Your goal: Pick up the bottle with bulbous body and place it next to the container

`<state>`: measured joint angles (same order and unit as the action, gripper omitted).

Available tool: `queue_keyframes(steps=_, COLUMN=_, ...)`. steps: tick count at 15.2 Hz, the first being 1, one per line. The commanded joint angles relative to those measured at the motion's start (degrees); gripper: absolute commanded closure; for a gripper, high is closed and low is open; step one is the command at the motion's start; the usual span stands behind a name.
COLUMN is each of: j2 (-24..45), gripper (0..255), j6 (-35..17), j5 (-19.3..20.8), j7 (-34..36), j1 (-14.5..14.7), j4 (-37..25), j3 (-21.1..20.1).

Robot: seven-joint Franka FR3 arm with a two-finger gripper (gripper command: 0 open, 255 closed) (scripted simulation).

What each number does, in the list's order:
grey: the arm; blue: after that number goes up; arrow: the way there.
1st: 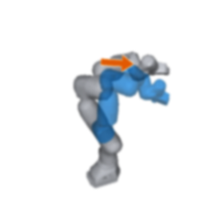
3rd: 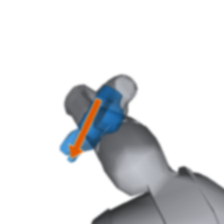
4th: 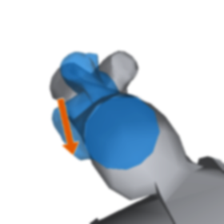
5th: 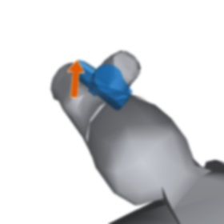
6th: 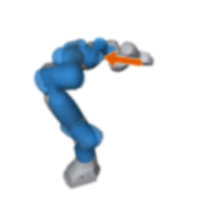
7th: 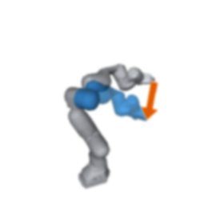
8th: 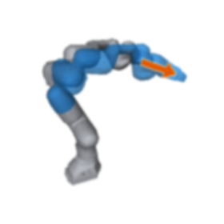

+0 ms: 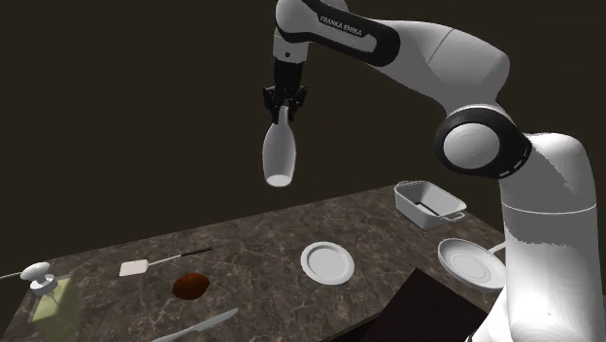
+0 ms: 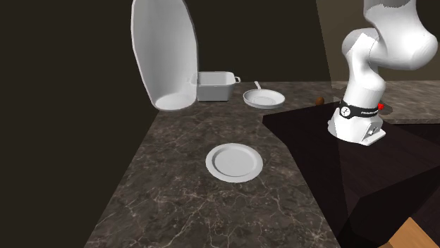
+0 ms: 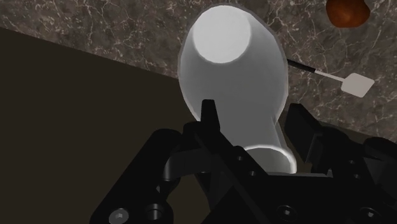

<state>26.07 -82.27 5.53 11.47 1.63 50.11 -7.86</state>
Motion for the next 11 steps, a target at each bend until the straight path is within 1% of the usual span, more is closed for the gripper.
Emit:
queue_keyframes(steps=1, j2=1.4, gripper=255, j6=2.1, j5=0.2, j7=0.0, j1=0.3, j4=-3.5, j3=0.0)
queue_keyframes(steps=3, j2=-5.0, gripper=255, j6=-1.6, j5=-1.0, j7=-1.8, j1=-2.3, j4=6.5, j3=0.2)
queue_keyframes(steps=5, j2=-9.7, gripper=255, j6=-4.1, j5=-2.0, j7=-3.9, j1=-4.4, j4=13.6, j3=0.7)
queue_keyframes(steps=8, j2=-15.5, gripper=255, j6=-6.5, j5=-3.3, j7=-7.3, j1=-7.1, j4=21.7, j3=1.8)
queue_keyframes(steps=11, j2=-20.2, gripper=255, j6=-8.2, j5=-4.4, j7=-10.9, j1=-9.5, j4=28.0, j3=3.3)
